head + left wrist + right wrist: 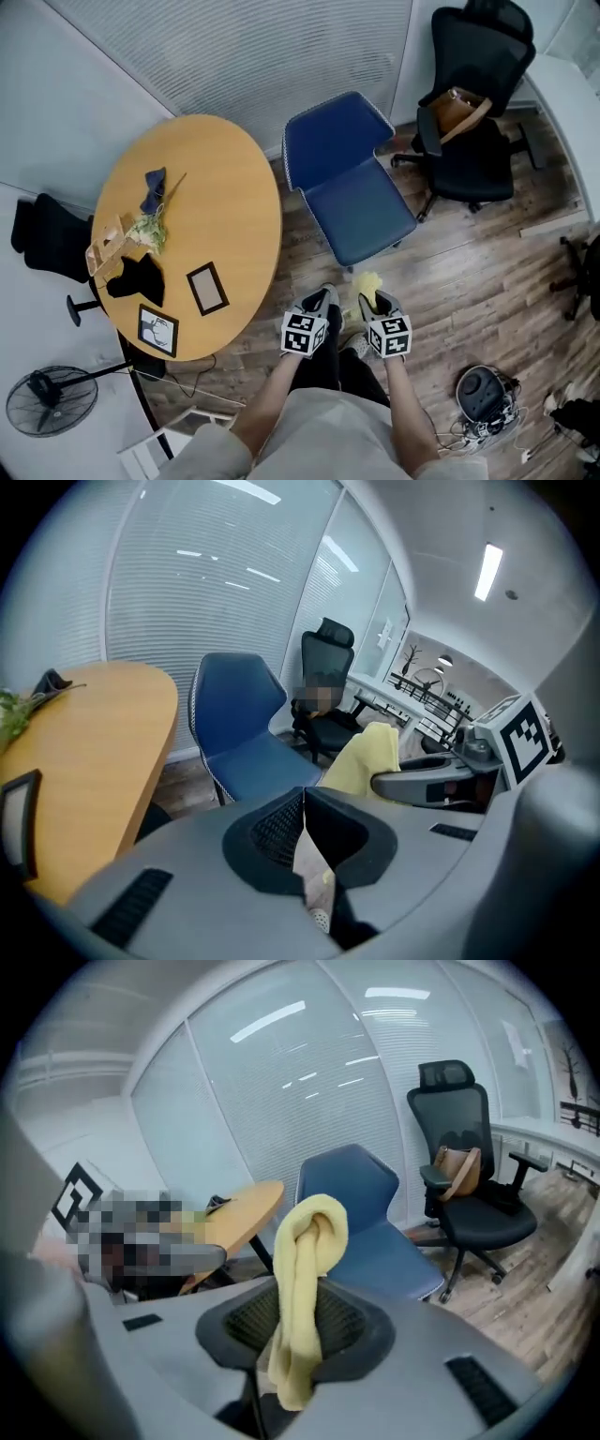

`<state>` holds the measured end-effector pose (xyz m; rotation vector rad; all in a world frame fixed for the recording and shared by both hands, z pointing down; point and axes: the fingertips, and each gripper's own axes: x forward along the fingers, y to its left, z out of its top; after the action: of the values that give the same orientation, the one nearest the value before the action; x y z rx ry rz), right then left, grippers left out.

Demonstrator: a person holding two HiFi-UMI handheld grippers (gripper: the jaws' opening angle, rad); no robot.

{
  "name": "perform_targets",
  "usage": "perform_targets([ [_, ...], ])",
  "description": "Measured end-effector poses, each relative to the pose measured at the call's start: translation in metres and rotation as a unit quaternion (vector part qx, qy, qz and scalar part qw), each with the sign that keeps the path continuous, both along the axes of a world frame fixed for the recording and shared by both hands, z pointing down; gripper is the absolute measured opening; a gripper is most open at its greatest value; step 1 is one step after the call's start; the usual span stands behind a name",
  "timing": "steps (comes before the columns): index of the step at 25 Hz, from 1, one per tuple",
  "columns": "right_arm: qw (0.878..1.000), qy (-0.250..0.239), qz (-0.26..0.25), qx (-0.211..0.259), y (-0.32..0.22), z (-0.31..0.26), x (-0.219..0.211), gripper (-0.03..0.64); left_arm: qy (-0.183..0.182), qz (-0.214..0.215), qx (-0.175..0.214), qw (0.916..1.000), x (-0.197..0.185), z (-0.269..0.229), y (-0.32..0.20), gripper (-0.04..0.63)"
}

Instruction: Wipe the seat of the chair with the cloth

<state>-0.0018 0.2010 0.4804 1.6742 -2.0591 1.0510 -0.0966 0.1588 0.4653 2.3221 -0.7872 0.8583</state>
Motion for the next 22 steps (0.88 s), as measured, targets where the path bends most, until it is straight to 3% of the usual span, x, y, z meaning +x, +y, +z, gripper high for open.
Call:
perform_targets([
  [6,0.998,-0.006,0.04,0.04,0.014,-0.063,0.009,0.103,0.027,-0.037,0.025,0.9986,0.0,-0.048,0.01,0.029],
  [10,0.998,-0.006,0.038,0.054,0.031,-0.086,0.002,0.103,0.035,-0.048,0.042,0.9974,-0.008,-0.074,0.019,0.029],
  [22,0.994,-0.019,0.072,0.079,0.07,-0.109,0.0,0.103,0.052,-0.025,0.1,0.9933,0.004,-0.118,0.037,0.029],
])
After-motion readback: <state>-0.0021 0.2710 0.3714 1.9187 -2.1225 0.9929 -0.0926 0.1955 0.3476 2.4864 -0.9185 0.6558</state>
